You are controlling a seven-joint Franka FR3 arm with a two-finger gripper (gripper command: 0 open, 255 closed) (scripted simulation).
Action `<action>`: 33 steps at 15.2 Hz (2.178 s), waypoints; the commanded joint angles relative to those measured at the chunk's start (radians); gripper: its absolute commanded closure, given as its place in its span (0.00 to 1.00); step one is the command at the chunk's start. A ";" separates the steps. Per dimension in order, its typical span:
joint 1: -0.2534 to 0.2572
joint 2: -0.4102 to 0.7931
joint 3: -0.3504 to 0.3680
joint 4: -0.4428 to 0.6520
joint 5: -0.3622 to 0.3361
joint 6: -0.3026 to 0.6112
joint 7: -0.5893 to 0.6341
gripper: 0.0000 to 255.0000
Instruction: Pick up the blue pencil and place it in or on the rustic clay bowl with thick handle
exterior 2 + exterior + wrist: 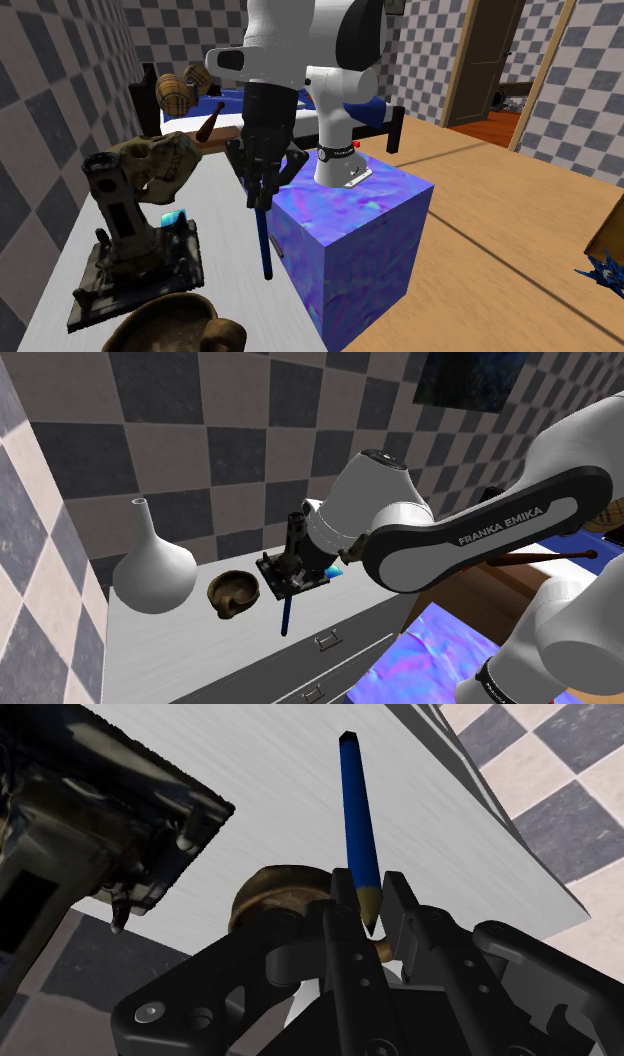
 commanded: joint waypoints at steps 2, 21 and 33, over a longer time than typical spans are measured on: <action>0.000 0.000 0.000 0.000 0.000 0.000 0.000 1.00; 0.019 -0.114 -0.047 0.117 0.035 -0.226 -0.033 1.00; 0.017 -0.160 -0.074 0.242 0.033 -0.396 -0.038 1.00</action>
